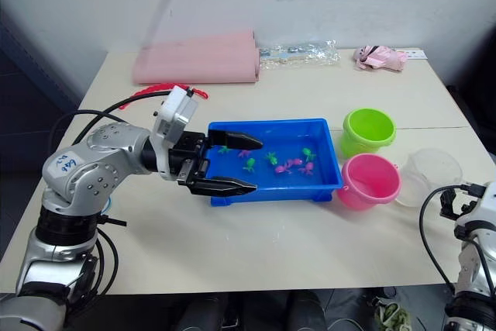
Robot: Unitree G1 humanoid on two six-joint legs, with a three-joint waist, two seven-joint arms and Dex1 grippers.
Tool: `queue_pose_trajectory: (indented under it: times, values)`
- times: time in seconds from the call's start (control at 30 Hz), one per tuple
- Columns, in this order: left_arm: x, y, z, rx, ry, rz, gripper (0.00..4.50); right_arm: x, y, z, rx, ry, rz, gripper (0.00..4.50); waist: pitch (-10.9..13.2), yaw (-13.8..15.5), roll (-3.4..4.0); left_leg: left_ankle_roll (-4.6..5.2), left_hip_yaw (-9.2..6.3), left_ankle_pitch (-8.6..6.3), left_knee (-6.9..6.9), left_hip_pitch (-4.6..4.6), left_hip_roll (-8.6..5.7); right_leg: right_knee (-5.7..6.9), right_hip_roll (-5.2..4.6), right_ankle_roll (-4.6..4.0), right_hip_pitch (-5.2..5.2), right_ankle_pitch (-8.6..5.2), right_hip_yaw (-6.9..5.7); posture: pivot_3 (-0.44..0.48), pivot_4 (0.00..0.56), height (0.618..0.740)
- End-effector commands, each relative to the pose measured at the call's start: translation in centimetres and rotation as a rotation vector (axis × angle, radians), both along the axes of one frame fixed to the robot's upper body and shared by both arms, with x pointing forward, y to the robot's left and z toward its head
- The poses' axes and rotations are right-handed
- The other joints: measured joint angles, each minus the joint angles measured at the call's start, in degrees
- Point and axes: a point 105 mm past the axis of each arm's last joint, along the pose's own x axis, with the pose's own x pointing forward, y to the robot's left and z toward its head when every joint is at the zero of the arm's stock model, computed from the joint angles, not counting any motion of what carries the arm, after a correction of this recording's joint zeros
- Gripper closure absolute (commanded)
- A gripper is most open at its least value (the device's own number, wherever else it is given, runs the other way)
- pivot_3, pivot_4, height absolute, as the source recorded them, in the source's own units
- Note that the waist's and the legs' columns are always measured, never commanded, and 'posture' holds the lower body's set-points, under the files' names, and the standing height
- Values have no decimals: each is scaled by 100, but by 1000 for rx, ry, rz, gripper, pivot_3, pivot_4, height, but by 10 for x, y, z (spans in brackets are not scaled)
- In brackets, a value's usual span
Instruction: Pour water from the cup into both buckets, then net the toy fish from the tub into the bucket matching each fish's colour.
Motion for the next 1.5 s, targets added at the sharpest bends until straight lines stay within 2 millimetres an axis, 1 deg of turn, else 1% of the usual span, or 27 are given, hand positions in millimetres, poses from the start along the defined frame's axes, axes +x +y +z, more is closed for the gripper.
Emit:
queue_pose_trajectory:
  times: [0.03, 0.23, 0.37, 0.53, 0.63, 0.7, 0.77, 0.83, 0.9, 1.0, 1.13, 1.2, 1.3, 1.37, 1.5]
  values:
    - [-6, 2, 11, -14, -67, -7, 0, 5, -2, 16, -34, -51, 19, 1304, 0, 1, 0, 0, 0, 0, 0, 0, 0, 0, 0, 0, 0, 0, 0, 0, 150, 738]
    - [-5, 2, 11, -14, -70, -5, 0, 11, 6, 17, 8, -83, 82, 4406, 0, 6, 1, 0, 0, 0, 0, 0, 0, 0, 0, 0, 0, 0, 0, 0, 150, 738]
    - [-4, 3, 12, -14, -73, -3, 0, 13, 11, 15, 44, -103, 104, 4464, 1, 3, 0, 0, -2, 0, 2, 1, 2, -1, 1, 0, 3, 0, -2, 0, 150, 738]
    - [-3, 2, 12, -17, -72, -5, 0, 7, 11, 19, 79, -156, 87, 4464, 1, 2, 1, -1, -1, 0, 1, 1, 4, -1, 3, 0, 2, 0, -1, 0, 150, 738]
    - [-1, 2, 12, -23, -66, -4, 0, 1, 9, 28, 73, -200, 75, 4464, 2, 11, 2, -1, -1, 0, 0, 0, 3, -1, 3, 0, 2, 0, -1, 0, 150, 738]
    - [1, 3, 12, -33, -50, 6, 0, -6, 9, 42, 36, -235, 66, 4464, 4, 15, 8, -1, -1, 0, 1, 0, 2, -2, 2, 0, 2, 0, -1, 0, 150, 738]
    - [2, 4, 12, -39, -40, 13, 0, -11, 12, 59, -37, -243, 78, 4464, 10, 18, 21, -1, -1, 0, 1, 0, 2, -1, 2, 0, 0, 0, 1, 0, 150, 738]
    - [4, 3, 10, -36, -57, 21, 0, -14, 22, 75, -158, -187, 144, 4464, 13, 17, 34, -1, -1, 0, -1, -1, 3, -1, 2, 0, 0, 0, 1, 0, 150, 738]
    - [4, 2, 9, -34, -70, 19, 0, -14, 31, 88, -219, -165, 195, 4464, 15, 16, 40, -1, 2, 0, -2, -1, 2, -2, 2, 0, -4, 0, 5, 0, 150, 738]
    - [5, 1, 8, -35, -66, 4, 0, -15, 36, 106, -347, -90, 253, 4464, 15, 17, 42, -1, 4, 0, -1, -1, 3, 0, 2, 0, -5, 0, 5, 0, 150, 738]
    - [6, -1, 7, -36, -76, -5, 0, -15, 39, 112, -518, -1, 291, 4464, 16, 21, 39, -1, 7, 0, -1, 0, 4, 3, 4, 0, -6, 0, 7, 0, 150, 738]
    - [6, -1, 7, -37, -77, -7, 0, -15, 41, 113, -560, 13, 301, 4464, 17, 30, 38, -1, 9, 0, -2, 0, 4, 1, 4, 0, -7, 0, 7, 0, 150, 738]
    - [6, -1, 5, -35, -73, -6, 0, -12, 50, 121, -682, 33, 326, 4464, 17, 45, 38, -1, 10, 0, -1, -1, 2, 2, 3, 0, -8, 0, 9, 0, 150, 738]
    - [5, -1, 5, -33, -72, -7, 0, -11, 53, 122, -735, 45, 338, 4464, 17, 46, 38, -1, 10, 0, 0, -2, 2, 3, 3, 0, -10, 0, 10, 0, 150, 738]
    - [5, 0, 4, -30, -75, -7, 0, -6, 65, 129, -945, 87, 362, 4464, 17, 40, 38, -1, 12, 0, 0, -1, 3, 4, 3, 0, -12, 0, 12, 0, 150, 738]
